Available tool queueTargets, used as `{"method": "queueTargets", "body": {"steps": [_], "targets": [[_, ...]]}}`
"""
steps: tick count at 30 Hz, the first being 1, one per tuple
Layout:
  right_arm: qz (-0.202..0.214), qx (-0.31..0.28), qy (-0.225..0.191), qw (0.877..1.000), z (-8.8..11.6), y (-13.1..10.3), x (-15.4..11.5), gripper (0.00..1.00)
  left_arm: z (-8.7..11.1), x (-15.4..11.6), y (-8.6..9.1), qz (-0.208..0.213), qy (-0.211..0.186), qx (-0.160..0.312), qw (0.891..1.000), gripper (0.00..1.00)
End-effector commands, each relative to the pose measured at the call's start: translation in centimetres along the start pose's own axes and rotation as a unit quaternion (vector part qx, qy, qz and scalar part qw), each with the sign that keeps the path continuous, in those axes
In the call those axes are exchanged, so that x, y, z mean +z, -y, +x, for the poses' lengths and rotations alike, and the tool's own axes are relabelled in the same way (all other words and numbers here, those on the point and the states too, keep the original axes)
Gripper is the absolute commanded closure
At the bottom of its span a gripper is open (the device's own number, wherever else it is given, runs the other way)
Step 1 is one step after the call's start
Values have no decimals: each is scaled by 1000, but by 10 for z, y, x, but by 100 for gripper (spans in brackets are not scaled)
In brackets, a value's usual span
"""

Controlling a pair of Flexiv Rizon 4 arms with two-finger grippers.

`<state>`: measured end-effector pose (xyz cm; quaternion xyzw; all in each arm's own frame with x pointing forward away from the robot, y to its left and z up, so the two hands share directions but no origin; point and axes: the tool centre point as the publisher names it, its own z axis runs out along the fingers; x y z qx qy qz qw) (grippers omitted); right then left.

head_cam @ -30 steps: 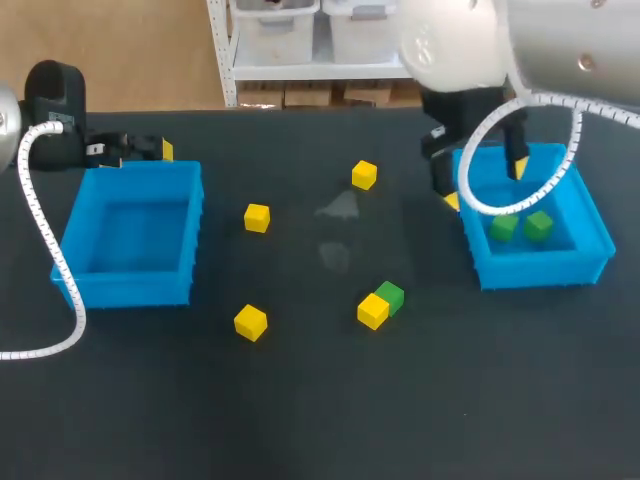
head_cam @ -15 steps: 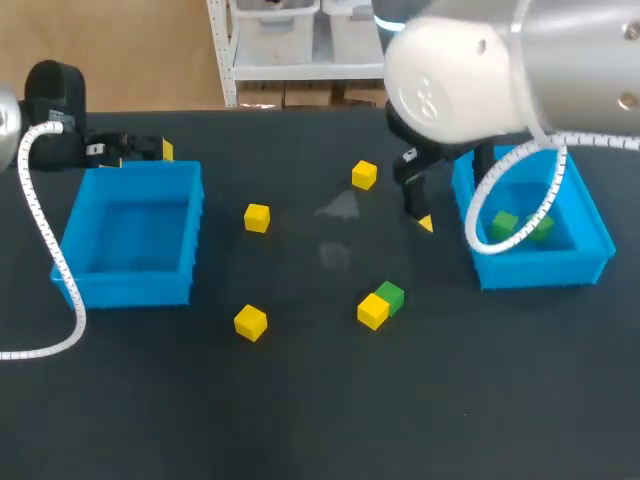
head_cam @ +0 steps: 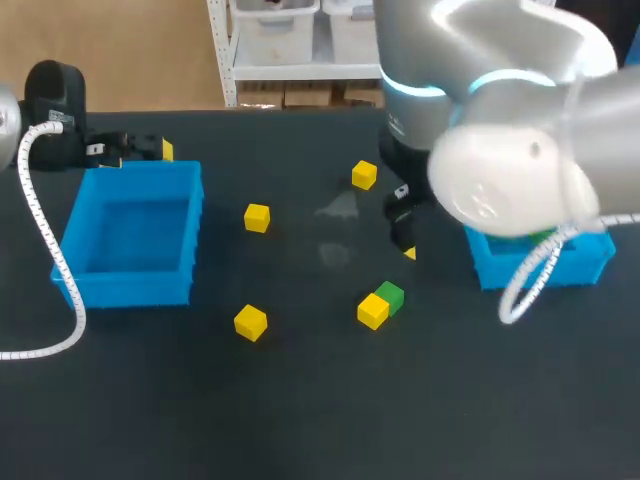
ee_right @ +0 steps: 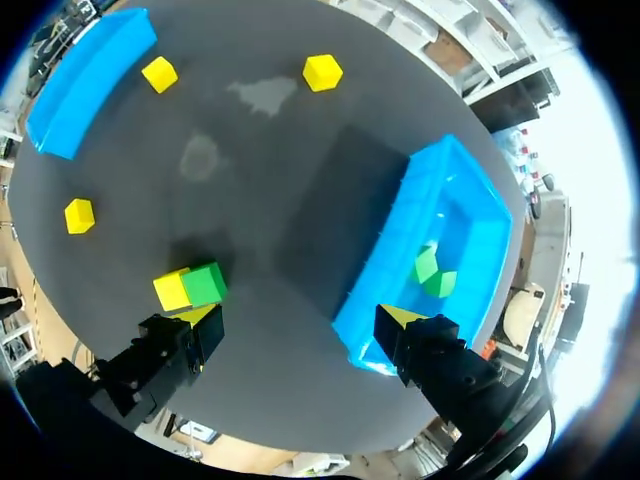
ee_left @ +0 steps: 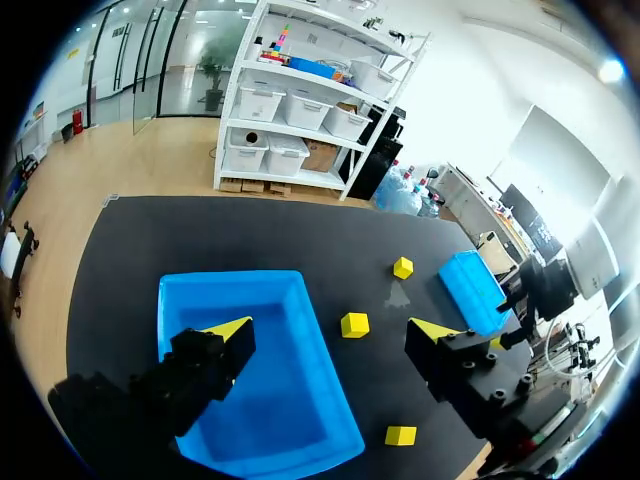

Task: Put the green cubes in the right bin and the yellow cubes in the left bin.

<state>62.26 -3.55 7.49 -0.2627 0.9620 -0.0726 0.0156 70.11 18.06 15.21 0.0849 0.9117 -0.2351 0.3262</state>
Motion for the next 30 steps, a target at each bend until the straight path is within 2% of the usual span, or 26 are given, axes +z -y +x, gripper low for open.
{"method": "queueTargets", "body": {"steps": [1, 17, 30], "targets": [[2, 2, 347, 938, 2, -4, 7, 0, 2, 0, -3, 6, 3, 1, 1000, 0], [-7, -16, 318, 948, -3, -24, 39, 0, 2, 0, -3, 6, 3, 1, 1000, 0], [-7, -34, 303, 952, -3, -34, 33, 0, 2, 0, -3, 6, 3, 1, 1000, 0]]}}
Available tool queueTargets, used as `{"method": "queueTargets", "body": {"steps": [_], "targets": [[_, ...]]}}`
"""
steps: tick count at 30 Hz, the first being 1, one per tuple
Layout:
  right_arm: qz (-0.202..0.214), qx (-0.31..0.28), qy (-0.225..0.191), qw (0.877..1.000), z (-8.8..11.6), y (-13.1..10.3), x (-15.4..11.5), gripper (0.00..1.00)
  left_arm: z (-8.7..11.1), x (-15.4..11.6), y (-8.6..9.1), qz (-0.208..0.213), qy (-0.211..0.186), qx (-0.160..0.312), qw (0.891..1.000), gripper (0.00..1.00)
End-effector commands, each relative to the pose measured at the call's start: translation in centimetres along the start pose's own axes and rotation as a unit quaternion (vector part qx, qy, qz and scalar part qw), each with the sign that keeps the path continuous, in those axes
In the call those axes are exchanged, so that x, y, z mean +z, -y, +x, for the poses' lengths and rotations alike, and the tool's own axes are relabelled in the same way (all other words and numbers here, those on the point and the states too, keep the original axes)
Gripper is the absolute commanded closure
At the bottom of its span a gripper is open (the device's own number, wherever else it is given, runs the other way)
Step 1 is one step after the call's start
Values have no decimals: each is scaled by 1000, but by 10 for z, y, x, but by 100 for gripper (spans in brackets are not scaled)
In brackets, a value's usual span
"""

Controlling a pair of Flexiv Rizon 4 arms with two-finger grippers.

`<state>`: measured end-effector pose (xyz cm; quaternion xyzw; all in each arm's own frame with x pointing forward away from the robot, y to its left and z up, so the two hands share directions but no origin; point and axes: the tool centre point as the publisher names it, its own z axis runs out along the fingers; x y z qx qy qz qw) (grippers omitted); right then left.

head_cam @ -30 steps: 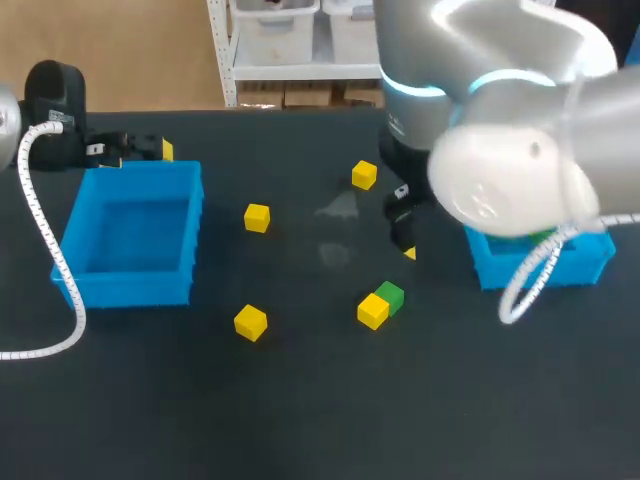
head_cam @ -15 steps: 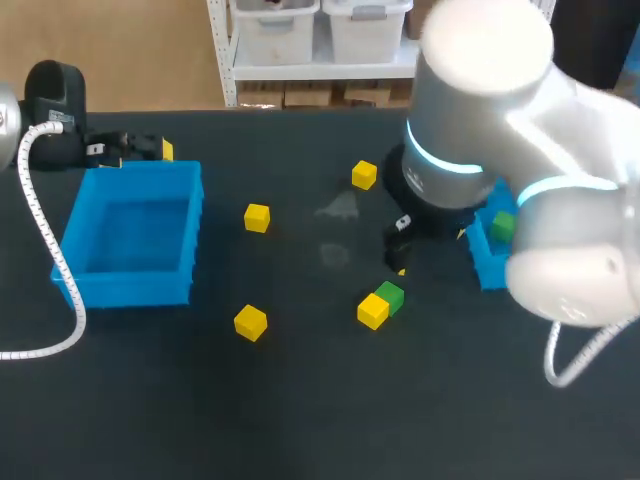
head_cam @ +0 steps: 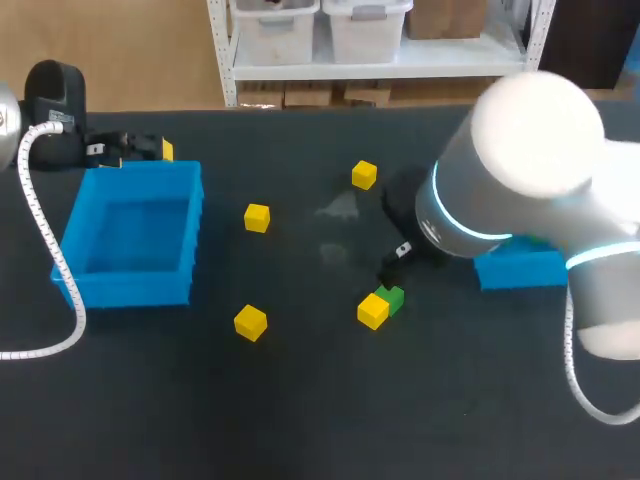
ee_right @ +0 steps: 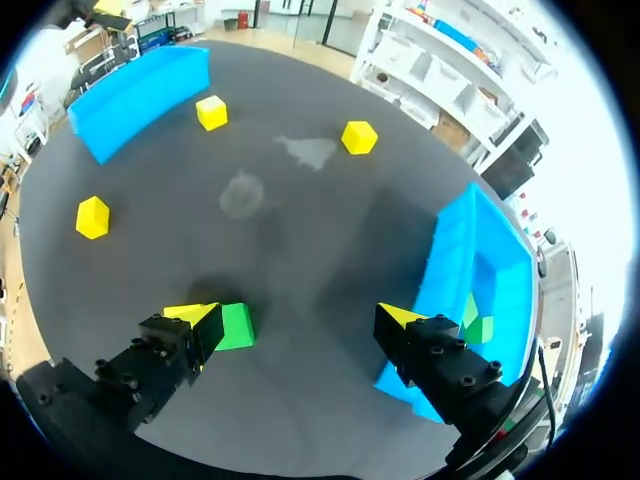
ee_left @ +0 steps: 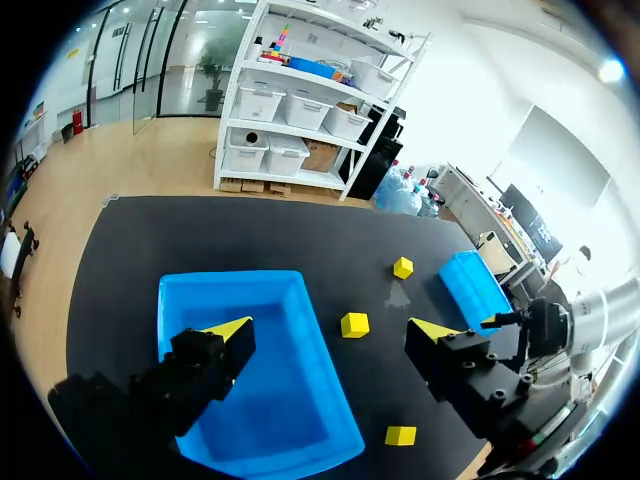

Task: Put the green cubes in the right bin and the yellow cubes in the left bin.

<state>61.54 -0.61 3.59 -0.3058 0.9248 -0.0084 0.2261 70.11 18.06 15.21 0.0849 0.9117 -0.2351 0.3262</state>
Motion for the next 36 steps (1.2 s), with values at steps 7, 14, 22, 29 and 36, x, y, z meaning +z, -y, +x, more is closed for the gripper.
{"method": "queueTargets", "body": {"steps": [7, 14, 22, 29, 36], "targets": [[-2, -1, 69, 998, 11, -2, 0, 0, 2, 0, -3, 6, 3, 1, 1000, 0], [-8, -4, 59, 998, 12, -7, 6, 0, 2, 0, -3, 6, 3, 1, 1000, 0], [-11, -10, 52, 999, 11, -10, 11, 0, 2, 0, -3, 6, 3, 1, 1000, 0], [-15, -16, 53, 998, 12, -9, 8, 0, 2, 0, -3, 6, 3, 1, 1000, 0], [-9, -51, 59, 997, 8, 11, -5, 0, 2, 0, -3, 6, 3, 1, 1000, 0]]}}
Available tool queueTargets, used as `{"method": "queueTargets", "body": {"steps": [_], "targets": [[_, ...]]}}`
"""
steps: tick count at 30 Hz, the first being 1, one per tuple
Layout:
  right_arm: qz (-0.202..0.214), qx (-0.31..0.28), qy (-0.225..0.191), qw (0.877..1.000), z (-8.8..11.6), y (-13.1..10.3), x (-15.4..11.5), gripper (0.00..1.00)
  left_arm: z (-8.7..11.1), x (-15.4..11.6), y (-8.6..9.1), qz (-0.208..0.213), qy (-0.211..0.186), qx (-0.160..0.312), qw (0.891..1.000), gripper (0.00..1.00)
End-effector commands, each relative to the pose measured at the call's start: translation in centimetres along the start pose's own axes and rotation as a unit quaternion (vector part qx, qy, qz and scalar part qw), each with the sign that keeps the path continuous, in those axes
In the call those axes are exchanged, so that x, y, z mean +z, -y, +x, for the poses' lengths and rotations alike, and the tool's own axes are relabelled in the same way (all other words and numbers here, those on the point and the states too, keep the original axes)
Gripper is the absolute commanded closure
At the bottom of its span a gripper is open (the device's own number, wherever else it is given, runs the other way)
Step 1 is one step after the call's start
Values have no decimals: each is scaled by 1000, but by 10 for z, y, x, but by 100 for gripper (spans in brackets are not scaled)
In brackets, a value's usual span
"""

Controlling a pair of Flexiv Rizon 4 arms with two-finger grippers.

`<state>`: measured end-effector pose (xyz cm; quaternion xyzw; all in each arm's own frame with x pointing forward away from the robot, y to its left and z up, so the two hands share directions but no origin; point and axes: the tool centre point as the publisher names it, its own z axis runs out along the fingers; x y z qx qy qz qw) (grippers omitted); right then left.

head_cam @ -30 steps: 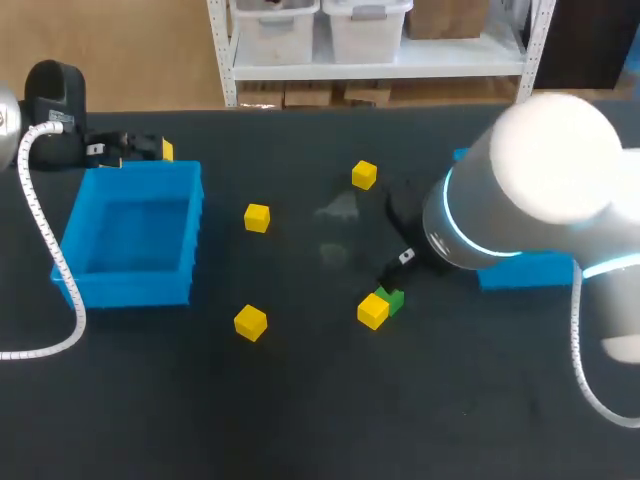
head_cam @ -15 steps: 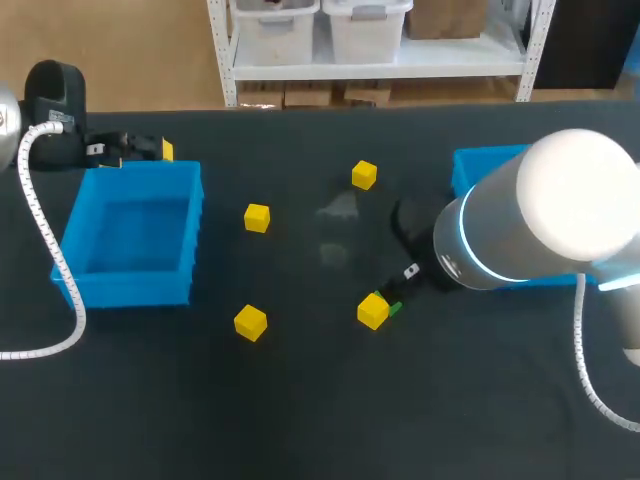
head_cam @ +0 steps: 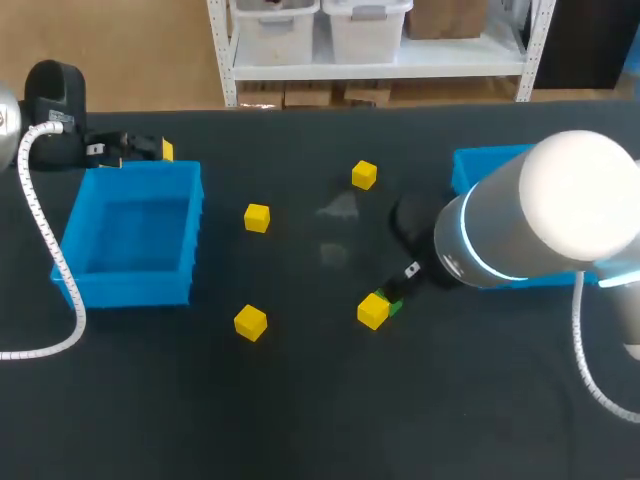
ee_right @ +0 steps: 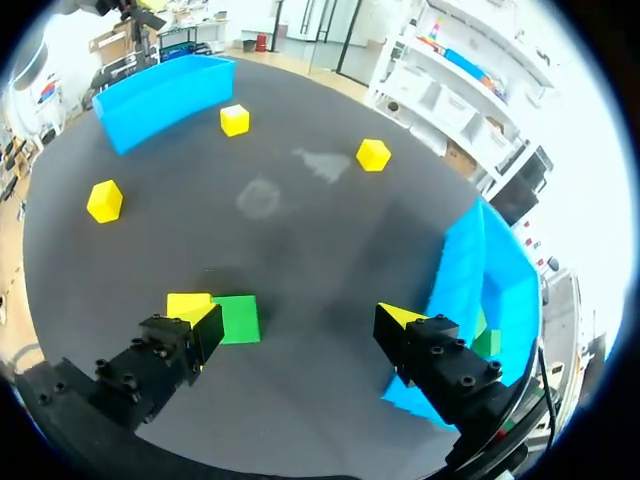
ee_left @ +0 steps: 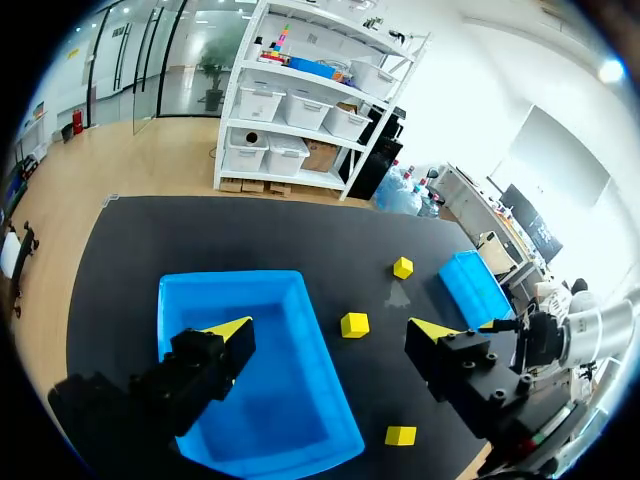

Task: Put the green cubes in the right bin and the yellow cubes in the left bin.

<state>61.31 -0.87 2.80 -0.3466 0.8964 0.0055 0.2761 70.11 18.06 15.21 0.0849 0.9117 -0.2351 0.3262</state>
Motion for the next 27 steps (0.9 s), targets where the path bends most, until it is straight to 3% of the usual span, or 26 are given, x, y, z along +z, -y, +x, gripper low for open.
{"method": "queueTargets", "body": {"steps": [1, 13, 27], "targets": [[-2, -15, 2, 1000, 0, 15, -14, 0, 2, 0, -2, 6, 3, 1, 1000, 0], [-14, -155, -32, 987, 0, 26, -25, 0, 2, 0, -2, 6, 3, 1, 1000, 0], [-52, -322, -71, 943, -8, 30, -13, 0, 2, 0, -2, 6, 3, 1, 1000, 0]]}}
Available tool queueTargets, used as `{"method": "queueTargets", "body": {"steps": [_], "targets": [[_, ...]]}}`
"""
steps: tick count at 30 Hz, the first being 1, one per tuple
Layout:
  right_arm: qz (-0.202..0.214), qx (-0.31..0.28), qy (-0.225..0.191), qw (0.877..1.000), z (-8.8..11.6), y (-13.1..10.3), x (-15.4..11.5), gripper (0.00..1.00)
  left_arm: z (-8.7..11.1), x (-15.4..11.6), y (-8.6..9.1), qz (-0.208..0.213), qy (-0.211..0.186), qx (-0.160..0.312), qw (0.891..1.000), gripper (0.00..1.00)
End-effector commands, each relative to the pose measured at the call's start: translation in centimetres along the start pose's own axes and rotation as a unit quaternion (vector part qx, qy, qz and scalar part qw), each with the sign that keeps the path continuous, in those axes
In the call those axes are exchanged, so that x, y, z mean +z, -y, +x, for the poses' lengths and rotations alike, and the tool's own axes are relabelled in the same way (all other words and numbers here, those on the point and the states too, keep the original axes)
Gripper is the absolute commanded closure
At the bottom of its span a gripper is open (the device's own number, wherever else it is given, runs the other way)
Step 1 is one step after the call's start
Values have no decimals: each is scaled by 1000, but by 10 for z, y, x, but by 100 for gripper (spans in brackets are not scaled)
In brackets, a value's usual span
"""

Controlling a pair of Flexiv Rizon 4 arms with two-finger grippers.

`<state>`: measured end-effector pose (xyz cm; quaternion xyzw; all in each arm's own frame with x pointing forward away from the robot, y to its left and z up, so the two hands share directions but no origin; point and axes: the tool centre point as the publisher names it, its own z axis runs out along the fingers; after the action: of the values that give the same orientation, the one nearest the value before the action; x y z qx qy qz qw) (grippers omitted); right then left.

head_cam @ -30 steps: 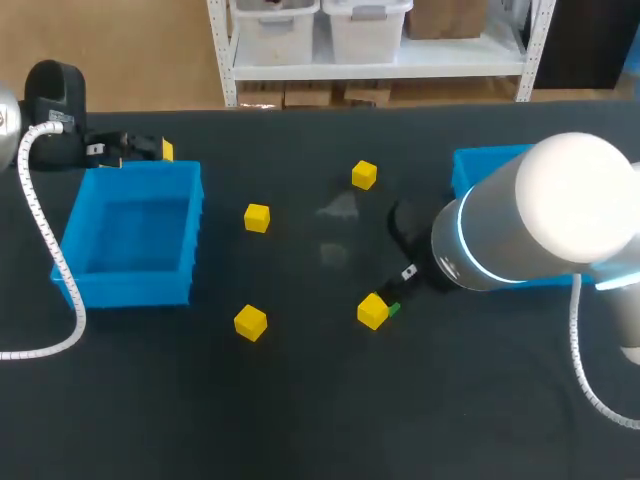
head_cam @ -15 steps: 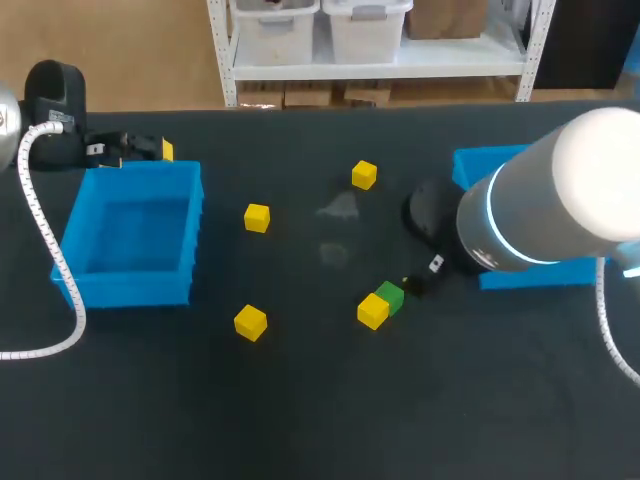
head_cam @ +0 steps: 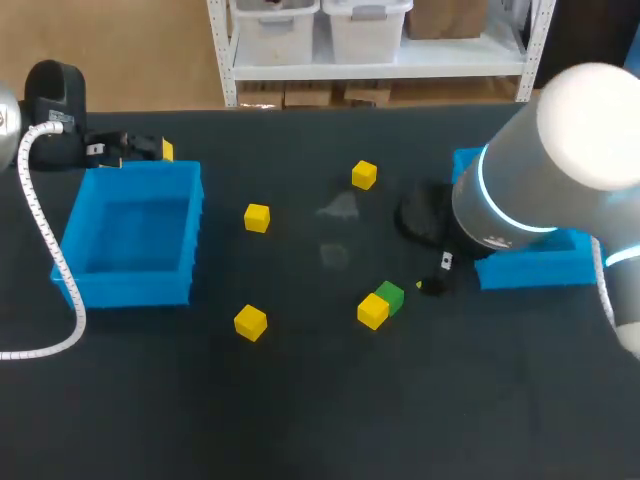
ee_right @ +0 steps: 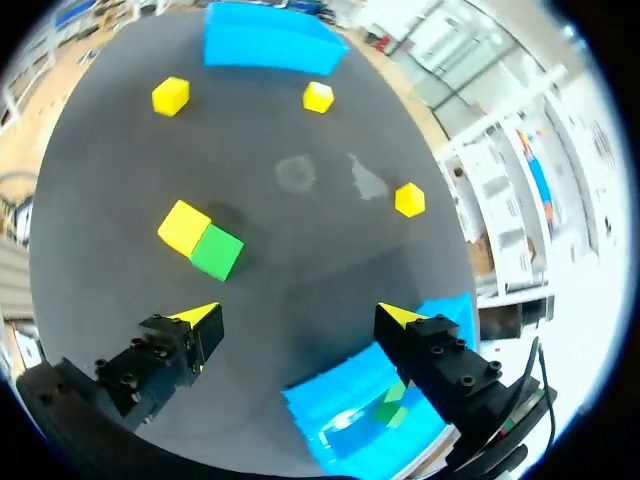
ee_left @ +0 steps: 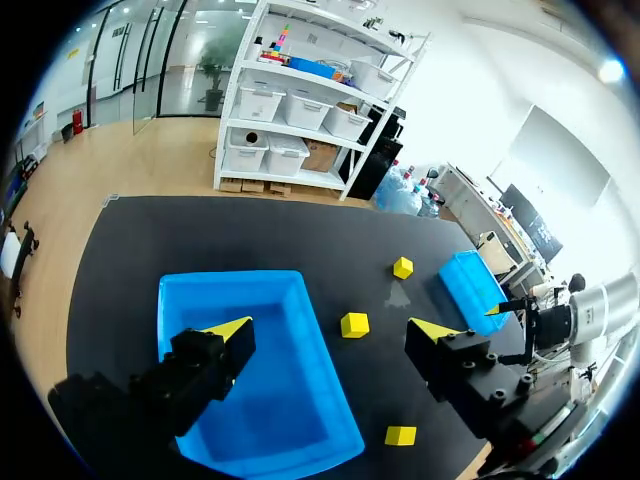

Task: Put the green cubes in the right bin and the yellow cubes in the left bin.

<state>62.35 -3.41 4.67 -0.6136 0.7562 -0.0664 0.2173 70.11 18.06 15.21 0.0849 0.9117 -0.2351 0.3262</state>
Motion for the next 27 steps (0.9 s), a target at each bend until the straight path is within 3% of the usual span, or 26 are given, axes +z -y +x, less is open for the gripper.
{"method": "queueTargets", "body": {"steps": [1, 15, 27], "targets": [[-32, -26, -25, 999, -7, 6, 4, 0, 2, 0, -3, 6, 3, 1, 1000, 0], [-61, -182, -60, 980, -15, 4, 20, 0, 2, 0, -3, 6, 3, 1, 1000, 0], [-107, -256, -72, 958, -21, -9, 29, 0, 2, 0, -3, 6, 3, 1, 1000, 0]]}}
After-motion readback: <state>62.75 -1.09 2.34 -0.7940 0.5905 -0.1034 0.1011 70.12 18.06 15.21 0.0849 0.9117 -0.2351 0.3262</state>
